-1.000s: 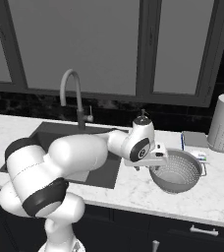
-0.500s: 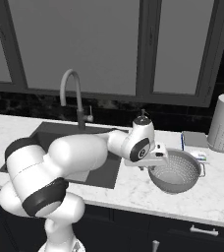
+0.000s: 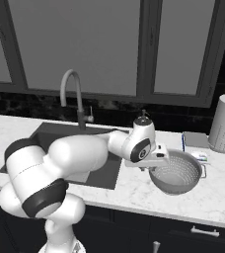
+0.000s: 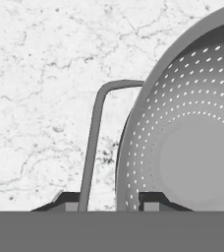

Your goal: Put the colander in the sink, put the orange, kiwi in the colander, and turn on the sink faucet and pour water over the colander.

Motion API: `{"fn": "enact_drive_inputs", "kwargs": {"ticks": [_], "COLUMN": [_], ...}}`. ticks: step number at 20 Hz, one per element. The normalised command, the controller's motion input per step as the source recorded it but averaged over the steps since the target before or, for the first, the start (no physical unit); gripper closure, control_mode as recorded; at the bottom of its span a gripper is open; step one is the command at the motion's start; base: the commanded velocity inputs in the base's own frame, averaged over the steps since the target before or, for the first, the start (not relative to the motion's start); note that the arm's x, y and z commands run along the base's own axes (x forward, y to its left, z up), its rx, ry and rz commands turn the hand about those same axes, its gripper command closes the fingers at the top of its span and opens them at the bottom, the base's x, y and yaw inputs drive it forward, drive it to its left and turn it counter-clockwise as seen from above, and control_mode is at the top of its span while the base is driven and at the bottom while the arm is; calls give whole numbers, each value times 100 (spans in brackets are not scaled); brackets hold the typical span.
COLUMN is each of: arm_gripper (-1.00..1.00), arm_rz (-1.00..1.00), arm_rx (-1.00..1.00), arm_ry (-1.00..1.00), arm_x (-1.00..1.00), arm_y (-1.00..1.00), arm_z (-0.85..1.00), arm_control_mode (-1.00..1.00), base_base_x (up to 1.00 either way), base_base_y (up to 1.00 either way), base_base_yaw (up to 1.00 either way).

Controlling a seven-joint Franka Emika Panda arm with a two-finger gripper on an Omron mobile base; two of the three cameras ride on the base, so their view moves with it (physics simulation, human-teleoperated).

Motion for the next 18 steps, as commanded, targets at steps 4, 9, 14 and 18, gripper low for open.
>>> {"fn": "enact_drive_inputs", "kwargs": {"ticks": [4, 9, 14, 18], "arm_gripper": [100, 100, 100, 100], "arm_rz": [6, 16, 24, 22], "arm_rx": [0, 0, 0, 1], "arm_ry": [0, 0, 0, 0], "arm_x": [-22, -46, -25, 0], "arm_y": [0, 10, 30, 59], "arm_z": [5, 28, 36, 30], "arm_control_mode": [-100, -100, -100, -100], "base_base_x": [0, 0, 0, 0], "base_base_y": [0, 0, 0, 0], "base_base_yaw": [0, 0, 0, 0]}}
